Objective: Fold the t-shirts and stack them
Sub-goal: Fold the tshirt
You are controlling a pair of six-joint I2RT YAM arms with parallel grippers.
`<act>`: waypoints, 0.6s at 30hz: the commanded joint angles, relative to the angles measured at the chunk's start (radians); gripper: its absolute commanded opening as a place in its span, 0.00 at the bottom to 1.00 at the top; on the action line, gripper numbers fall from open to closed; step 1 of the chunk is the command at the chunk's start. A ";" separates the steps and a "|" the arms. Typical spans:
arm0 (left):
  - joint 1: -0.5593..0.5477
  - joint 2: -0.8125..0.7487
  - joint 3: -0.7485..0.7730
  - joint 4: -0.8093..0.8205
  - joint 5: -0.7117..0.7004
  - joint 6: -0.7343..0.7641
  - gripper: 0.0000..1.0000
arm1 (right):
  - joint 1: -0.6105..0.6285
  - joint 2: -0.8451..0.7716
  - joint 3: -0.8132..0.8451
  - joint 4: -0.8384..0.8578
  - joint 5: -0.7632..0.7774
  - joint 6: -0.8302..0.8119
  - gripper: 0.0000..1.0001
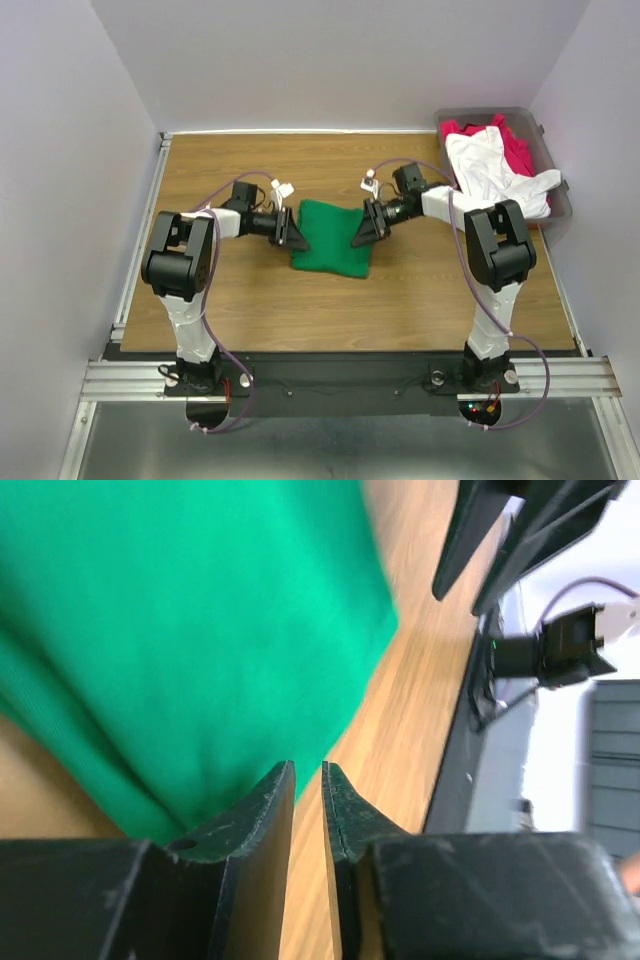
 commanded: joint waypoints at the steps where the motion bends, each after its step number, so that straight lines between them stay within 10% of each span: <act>1: -0.014 -0.067 0.173 0.025 -0.063 0.014 0.31 | -0.005 -0.015 0.155 -0.013 0.050 -0.064 0.32; 18: 0.019 0.378 0.494 0.276 -0.201 -0.340 0.34 | -0.106 0.419 0.534 -0.012 0.187 -0.099 0.31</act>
